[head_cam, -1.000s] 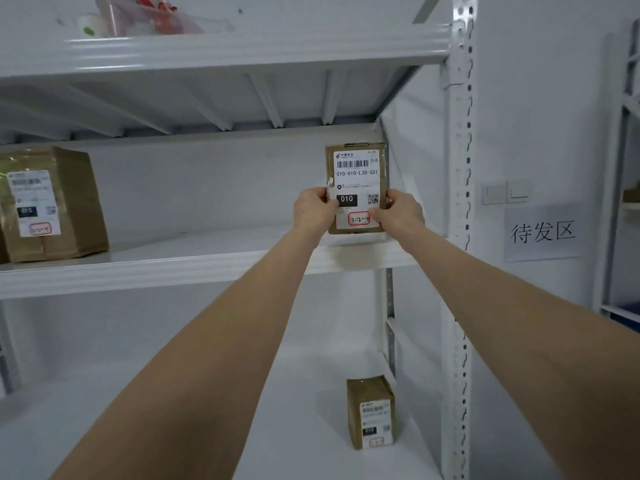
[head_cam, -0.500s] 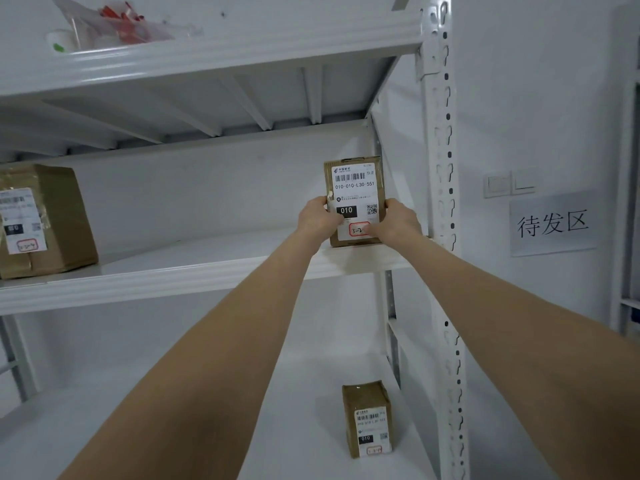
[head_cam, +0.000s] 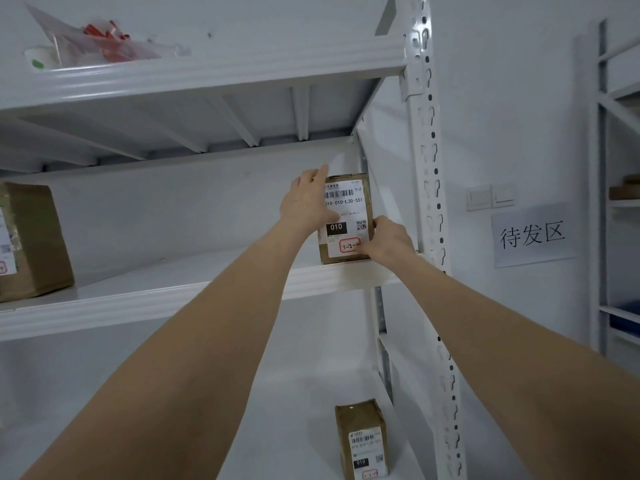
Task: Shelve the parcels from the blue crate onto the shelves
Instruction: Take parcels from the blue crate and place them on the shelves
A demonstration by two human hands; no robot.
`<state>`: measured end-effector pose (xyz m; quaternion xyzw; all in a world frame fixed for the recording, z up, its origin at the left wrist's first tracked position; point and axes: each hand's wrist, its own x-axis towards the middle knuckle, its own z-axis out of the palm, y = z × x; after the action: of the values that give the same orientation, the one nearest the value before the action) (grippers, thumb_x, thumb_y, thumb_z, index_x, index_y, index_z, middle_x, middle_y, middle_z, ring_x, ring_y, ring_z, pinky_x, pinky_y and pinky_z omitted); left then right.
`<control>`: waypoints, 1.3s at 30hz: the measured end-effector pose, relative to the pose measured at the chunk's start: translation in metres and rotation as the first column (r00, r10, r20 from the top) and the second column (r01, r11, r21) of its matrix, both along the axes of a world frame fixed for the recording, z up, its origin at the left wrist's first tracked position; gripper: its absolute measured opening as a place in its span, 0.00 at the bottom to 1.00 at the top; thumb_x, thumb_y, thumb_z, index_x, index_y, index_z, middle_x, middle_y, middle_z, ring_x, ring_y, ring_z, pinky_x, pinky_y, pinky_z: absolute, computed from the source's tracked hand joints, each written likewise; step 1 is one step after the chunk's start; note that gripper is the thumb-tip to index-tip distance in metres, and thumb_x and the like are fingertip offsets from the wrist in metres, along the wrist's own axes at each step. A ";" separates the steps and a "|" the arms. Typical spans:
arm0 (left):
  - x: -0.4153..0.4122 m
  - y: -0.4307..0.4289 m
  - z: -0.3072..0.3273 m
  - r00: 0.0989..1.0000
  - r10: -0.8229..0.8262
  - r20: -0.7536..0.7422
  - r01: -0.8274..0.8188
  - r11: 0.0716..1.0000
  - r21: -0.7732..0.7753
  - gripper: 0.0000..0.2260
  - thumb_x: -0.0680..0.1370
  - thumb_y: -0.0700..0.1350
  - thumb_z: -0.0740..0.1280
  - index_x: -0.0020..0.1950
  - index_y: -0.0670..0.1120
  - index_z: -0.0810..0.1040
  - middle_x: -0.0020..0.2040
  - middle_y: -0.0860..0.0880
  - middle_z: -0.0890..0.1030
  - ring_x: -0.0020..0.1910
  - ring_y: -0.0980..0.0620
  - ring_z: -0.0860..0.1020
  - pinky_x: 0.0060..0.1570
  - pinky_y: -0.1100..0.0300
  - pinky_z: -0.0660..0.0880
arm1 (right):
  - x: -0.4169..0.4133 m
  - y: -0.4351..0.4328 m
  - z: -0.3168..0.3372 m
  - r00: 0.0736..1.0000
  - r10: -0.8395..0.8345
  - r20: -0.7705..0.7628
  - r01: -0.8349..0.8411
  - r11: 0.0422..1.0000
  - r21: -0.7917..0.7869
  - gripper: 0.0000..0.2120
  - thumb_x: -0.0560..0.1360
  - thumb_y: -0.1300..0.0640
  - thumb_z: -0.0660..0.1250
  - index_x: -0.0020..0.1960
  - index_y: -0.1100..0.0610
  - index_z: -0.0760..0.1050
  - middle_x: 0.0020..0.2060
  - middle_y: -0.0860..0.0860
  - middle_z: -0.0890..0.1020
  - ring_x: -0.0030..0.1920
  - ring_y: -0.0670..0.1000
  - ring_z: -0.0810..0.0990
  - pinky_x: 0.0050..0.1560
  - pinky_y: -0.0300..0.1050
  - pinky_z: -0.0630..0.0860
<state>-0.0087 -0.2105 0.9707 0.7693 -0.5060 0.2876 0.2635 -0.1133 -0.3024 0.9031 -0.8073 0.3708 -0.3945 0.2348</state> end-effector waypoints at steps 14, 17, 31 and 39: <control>0.006 -0.004 -0.006 0.923 0.118 0.366 -0.128 0.992 0.004 0.37 0.70 0.48 0.75 0.73 0.45 0.59 0.67 0.45 0.65 0.66 0.46 0.65 0.58 0.55 0.70 | 0.015 0.008 0.003 0.971 -0.218 -0.099 0.138 0.846 -0.514 0.51 0.70 0.54 0.75 0.78 0.52 0.40 0.77 0.54 0.39 0.77 0.59 0.47 0.72 0.52 0.61; 0.007 -0.006 -0.006 0.944 0.101 0.315 -0.111 0.994 0.016 0.36 0.70 0.46 0.75 0.73 0.46 0.60 0.67 0.46 0.65 0.65 0.47 0.66 0.53 0.55 0.73 | 0.018 0.009 0.010 0.976 -0.142 -0.162 0.070 0.922 -0.382 0.50 0.72 0.55 0.73 0.78 0.49 0.40 0.76 0.56 0.48 0.67 0.59 0.70 0.57 0.52 0.73; 0.030 -0.030 -0.008 0.955 0.108 0.275 -0.118 0.993 0.020 0.36 0.70 0.44 0.75 0.73 0.45 0.60 0.67 0.46 0.65 0.64 0.47 0.69 0.54 0.55 0.73 | 0.042 -0.002 0.010 0.983 -0.142 -0.114 0.093 0.931 -0.354 0.40 0.72 0.61 0.72 0.75 0.52 0.51 0.64 0.58 0.64 0.50 0.60 0.77 0.44 0.50 0.72; 0.047 -0.048 -0.009 0.957 0.113 0.267 -0.121 0.992 0.015 0.36 0.71 0.43 0.74 0.74 0.45 0.59 0.67 0.45 0.65 0.63 0.47 0.69 0.54 0.55 0.73 | 0.061 -0.018 0.011 0.983 -0.144 -0.111 0.097 0.930 -0.354 0.38 0.72 0.61 0.72 0.74 0.53 0.53 0.62 0.58 0.64 0.43 0.58 0.73 0.41 0.49 0.69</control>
<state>0.0383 -0.2584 0.9619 0.7564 -0.4948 0.3953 0.1635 -0.0525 -0.3205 0.9139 -0.8364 0.3595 -0.4119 0.0387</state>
